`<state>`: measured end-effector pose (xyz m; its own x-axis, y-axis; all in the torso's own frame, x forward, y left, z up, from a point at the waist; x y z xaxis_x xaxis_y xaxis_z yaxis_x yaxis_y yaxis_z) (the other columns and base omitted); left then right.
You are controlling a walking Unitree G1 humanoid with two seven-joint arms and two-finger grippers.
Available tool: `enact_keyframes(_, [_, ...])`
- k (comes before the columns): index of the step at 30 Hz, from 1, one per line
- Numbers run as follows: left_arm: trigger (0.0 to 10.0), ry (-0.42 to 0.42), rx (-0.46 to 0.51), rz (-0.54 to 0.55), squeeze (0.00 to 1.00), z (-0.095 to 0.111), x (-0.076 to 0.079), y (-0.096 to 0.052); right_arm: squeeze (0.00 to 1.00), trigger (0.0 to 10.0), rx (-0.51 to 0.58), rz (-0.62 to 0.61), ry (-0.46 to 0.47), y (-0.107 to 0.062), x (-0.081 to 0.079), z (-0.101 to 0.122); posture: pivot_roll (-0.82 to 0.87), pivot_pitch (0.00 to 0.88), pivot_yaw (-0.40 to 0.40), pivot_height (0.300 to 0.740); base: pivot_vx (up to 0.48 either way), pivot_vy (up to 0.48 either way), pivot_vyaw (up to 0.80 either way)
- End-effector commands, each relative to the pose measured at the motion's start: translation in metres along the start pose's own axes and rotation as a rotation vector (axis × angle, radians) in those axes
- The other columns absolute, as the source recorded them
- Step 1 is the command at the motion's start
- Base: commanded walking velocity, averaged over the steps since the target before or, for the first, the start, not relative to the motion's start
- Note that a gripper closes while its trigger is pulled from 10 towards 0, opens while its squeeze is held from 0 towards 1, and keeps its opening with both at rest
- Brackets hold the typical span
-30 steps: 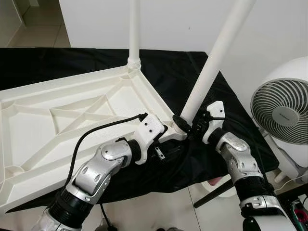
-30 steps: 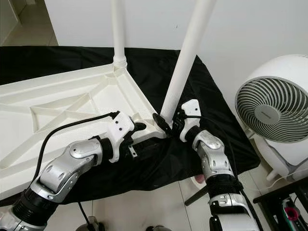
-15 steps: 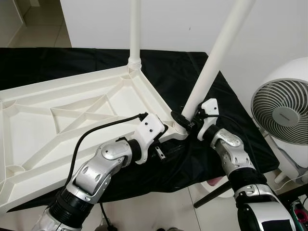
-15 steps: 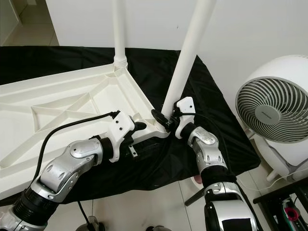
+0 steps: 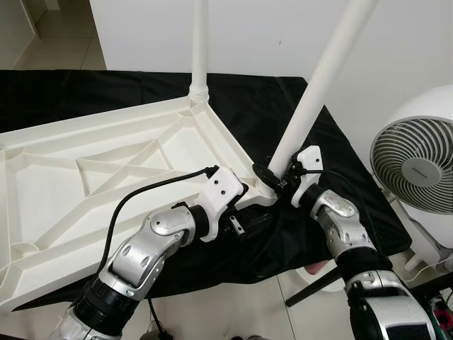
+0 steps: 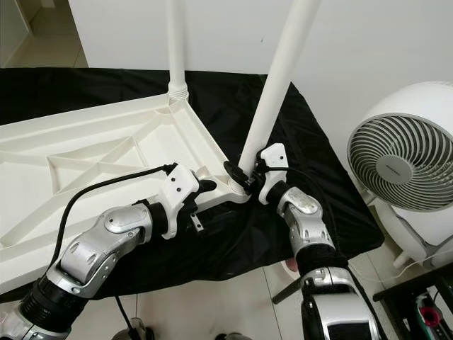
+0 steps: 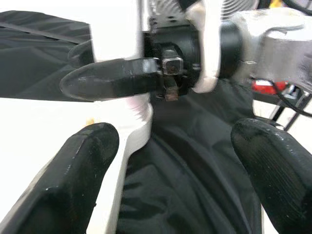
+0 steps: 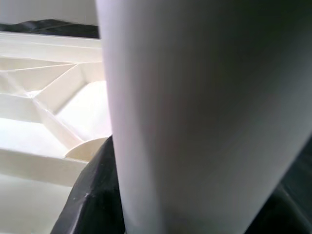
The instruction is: Building children table
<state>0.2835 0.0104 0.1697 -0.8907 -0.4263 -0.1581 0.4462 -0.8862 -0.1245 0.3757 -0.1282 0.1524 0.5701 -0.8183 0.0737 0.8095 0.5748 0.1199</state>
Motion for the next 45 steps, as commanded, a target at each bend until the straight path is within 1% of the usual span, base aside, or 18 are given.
enact_keyframes(1, [10.0, -0.006, -0.008, -0.047, 0.0, -0.003, 0.007, 0.0, 0.0, 10.0, -0.045, -0.085, 0.007, -0.008, 0.008, -0.009, 0.08, 0.081, -0.076, 0.74, 0.0, 0.0, 0.0])
enact_keyframes(8, [10.0, -0.007, -0.009, -0.05, 0.0, -0.004, 0.007, 0.001, 0.0, 10.0, -0.011, -0.174, 0.026, -0.007, -0.002, -0.006, 0.07, 0.078, -0.069, 0.74, 0.0, 0.0, 0.0])
enact_keyframes(12, [10.0, -0.004, -0.01, -0.054, 0.0, -0.003, 0.005, 0.001, 0.0, 10.0, 0.022, -0.443, 0.12, -0.002, -0.003, 0.002, 0.07, 0.075, -0.068, 0.74, 0.0, 0.0, 0.0])
enact_keyframes(13, [10.0, -0.004, -0.01, -0.054, 0.0, -0.003, 0.005, 0.001, 0.0, 10.0, 0.022, -0.443, 0.12, -0.002, -0.003, 0.002, 0.07, 0.075, -0.068, 0.74, 0.0, 0.0, 0.0])
enact_keyframes(15, [10.0, -0.003, -0.011, -0.053, 0.0, -0.004, 0.006, 0.002, 0.0, 10.0, 0.013, -0.645, 0.109, -0.006, 0.0, 0.002, 0.07, 0.075, -0.069, 0.74, 0.0, 0.0, 0.0])
enact_keyframes(16, [10.0, -0.004, -0.01, -0.053, 0.0, -0.004, 0.006, 0.002, 0.0, 10.0, 0.016, -0.691, 0.105, -0.008, 0.0, 0.003, 0.07, 0.075, -0.069, 0.74, 0.0, 0.0, 0.0])
enact_keyframes(20, [10.0, -0.005, -0.009, -0.053, 0.0, -0.004, 0.006, 0.002, 0.0, 10.0, -0.012, -0.692, 0.126, -0.003, -0.012, -0.003, 0.07, 0.075, -0.07, 0.74, 0.0, 0.0, 0.0])
enact_keyframes(22, [10.0, -0.005, -0.009, -0.052, 0.0, -0.004, 0.006, 0.002, 0.0, 10.0, -0.017, -0.646, 0.146, 0.002, -0.021, -0.004, 0.07, 0.075, -0.072, 0.74, 0.0, 0.0, 0.0])
enact_keyframes(28, [10.0, -0.005, -0.01, -0.045, 0.0, -0.004, 0.005, 0.001, 0.0, 10.0, -0.014, -0.623, 0.147, 0.001, -0.023, -0.001, 0.08, 0.077, -0.076, 0.74, 0.0, 0.0, 0.0])
enact_keyframes(29, [10.0, -0.006, -0.01, -0.042, 0.0, -0.004, 0.005, 0.001, 0.23, 10.0, -0.015, -0.627, 0.151, 0.0, -0.024, 0.0, 0.08, 0.078, -0.077, 0.74, 0.0, 0.0, 0.0])
enact_keyframes(30, [10.0, -0.006, -0.01, -0.042, 0.0, -0.004, 0.005, 0.001, 0.23, 10.0, -0.015, -0.627, 0.151, 0.0, -0.024, 0.0, 0.08, 0.078, -0.077, 0.74, 0.0, 0.0, 0.0])
enact_keyframes(31, [10.0, -0.006, -0.009, -0.042, 0.0, -0.004, 0.005, 0.001, 1.0, 10.0, -0.004, -0.623, 0.154, 0.0, -0.025, 0.002, 0.08, 0.079, -0.077, 0.74, 0.0, 0.0, 0.0])
enact_keyframes(39, [10.0, -0.01, -0.011, -0.042, 0.0, -0.004, 0.006, 0.0, 1.0, 10.0, 0.055, -0.622, 0.15, -0.007, -0.015, 0.015, 0.07, 0.082, -0.076, 0.74, 0.0, 0.0, 0.0])
enact_keyframes(41, [10.0, -0.011, -0.01, -0.044, 0.0, -0.004, 0.007, 0.0, 1.0, 10.0, 0.072, -0.539, 0.15, -0.007, -0.011, 0.02, 0.07, 0.085, -0.075, 0.74, 0.0, 0.0, 0.0])
enact_keyframes(42, [10.0, -0.011, -0.01, -0.044, 0.0, -0.004, 0.007, 0.0, 1.0, 10.0, 0.072, -0.539, 0.15, -0.007, -0.011, 0.02, 0.07, 0.085, -0.075, 0.74, 0.0, 0.0, 0.0])
enact_keyframes(43, [10.0, -0.012, -0.01, -0.045, 0.0, -0.004, 0.007, 0.001, 0.0, 10.0, 0.07, -0.469, 0.14, -0.008, -0.009, 0.022, 0.06, 0.085, -0.074, 0.74, 0.0, 0.0, 0.0])
enact_keyframes(44, [10.0, -0.012, -0.011, -0.046, 0.0, -0.005, 0.007, 0.001, 0.0, 10.0, 0.067, -0.422, 0.132, -0.009, -0.008, 0.024, 0.06, 0.085, -0.074, 0.74, 0.0, 0.0, 0.0])
enact_keyframes(45, [10.0, -0.012, -0.011, -0.046, 0.0, -0.005, 0.007, 0.001, 0.0, 10.0, 0.067, -0.422, 0.132, -0.009, -0.008, 0.024, 0.06, 0.085, -0.074, 0.74, 0.0, 0.0, 0.0])
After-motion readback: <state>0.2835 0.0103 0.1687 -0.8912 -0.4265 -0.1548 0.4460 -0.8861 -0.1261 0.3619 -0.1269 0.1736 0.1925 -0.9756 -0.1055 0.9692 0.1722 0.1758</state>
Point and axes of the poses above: a point about 5 cm out from each wrist's last joint towards the gripper, its own y axis pointing out of the wrist towards the gripper, its own z axis along the axis of the wrist's last joint, x = y × z, the point moved 4 cm from there along y, pointing out of the wrist towards the gripper, and after that the axes turned 1 degree about y, right-handed, at the moved point
